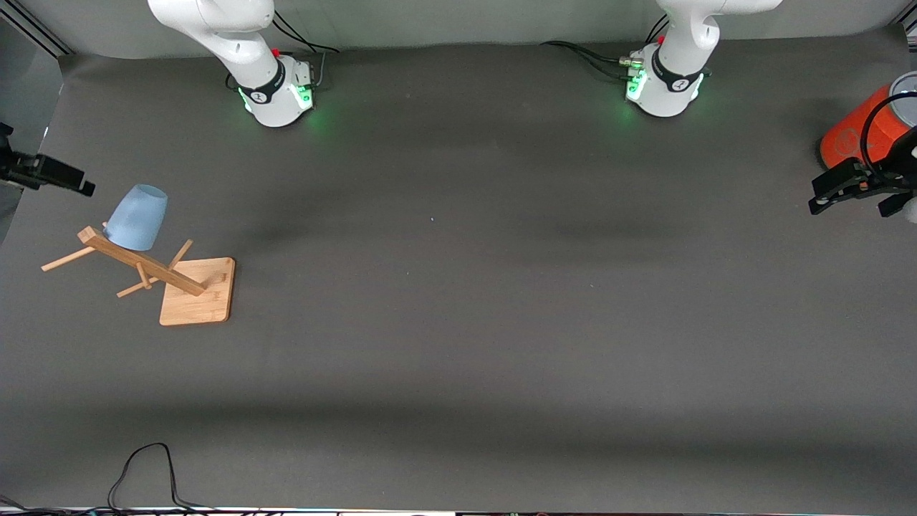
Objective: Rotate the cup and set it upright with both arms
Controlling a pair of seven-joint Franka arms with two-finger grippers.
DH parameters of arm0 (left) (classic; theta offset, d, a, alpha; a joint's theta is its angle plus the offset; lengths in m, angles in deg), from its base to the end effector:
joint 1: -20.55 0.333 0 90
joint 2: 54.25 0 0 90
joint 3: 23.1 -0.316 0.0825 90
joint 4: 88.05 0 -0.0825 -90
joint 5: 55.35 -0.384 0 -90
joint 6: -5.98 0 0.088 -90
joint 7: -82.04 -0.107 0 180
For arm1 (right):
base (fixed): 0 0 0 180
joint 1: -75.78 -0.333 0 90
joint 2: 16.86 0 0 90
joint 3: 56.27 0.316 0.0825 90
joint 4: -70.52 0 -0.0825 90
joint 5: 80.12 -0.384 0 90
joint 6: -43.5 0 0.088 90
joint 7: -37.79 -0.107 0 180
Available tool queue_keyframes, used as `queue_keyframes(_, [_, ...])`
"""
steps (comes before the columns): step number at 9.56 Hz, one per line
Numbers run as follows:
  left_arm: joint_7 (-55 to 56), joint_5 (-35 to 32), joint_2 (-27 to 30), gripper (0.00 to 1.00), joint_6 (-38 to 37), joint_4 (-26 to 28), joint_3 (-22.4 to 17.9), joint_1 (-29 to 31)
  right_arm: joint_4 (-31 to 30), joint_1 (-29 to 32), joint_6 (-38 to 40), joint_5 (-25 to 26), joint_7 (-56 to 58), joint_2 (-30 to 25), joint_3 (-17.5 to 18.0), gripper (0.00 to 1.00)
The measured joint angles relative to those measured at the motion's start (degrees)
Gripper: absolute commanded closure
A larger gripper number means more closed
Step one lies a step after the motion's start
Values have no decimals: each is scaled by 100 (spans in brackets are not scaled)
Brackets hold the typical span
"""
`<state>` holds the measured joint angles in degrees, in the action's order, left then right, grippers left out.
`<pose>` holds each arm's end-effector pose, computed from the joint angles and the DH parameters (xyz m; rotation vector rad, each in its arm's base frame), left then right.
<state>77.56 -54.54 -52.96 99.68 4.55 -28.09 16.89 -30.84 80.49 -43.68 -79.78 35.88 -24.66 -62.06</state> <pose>0.5534 0.0120 0.6212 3.1258 -0.0849 0.0663 0.4939 -0.0954 0.5993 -3.1027 0.3346 0.1736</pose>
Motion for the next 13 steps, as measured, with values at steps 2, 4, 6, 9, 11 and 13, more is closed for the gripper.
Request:
queue_keyframes(2, [0, 0, 0, 0, 0, 0, 0, 0, -133, -11, -30, 0, -982, -76, 16, 0])
queue_keyframes(4, [0, 0, 0, 0, -3, 1, -2, 0, -201, -20, -59, -1, -2101, -61, 27, 0])
queue_keyframes(6, [0, 0, -4, 0, -16, 3, -2, 0, -327, -20, -304, -1, -2603, -58, 27, 0])
queue_keyframes(9, [0, 0, -14, 0, -16, 4, -3, 2, -1063, -20, -1225, -1, -2686, -47, 26, 0])
queue_keyframes(11, [0, 0, -14, 0, -16, 4, -3, 2, -1570, -20, -1775, -5, -2693, -43, 24, 0])
queue_keyframes(13, [0, 0, -15, 0, -16, 4, -3, 2, -1960, -19, -2176, -5, -2693, -40, -24, 0])
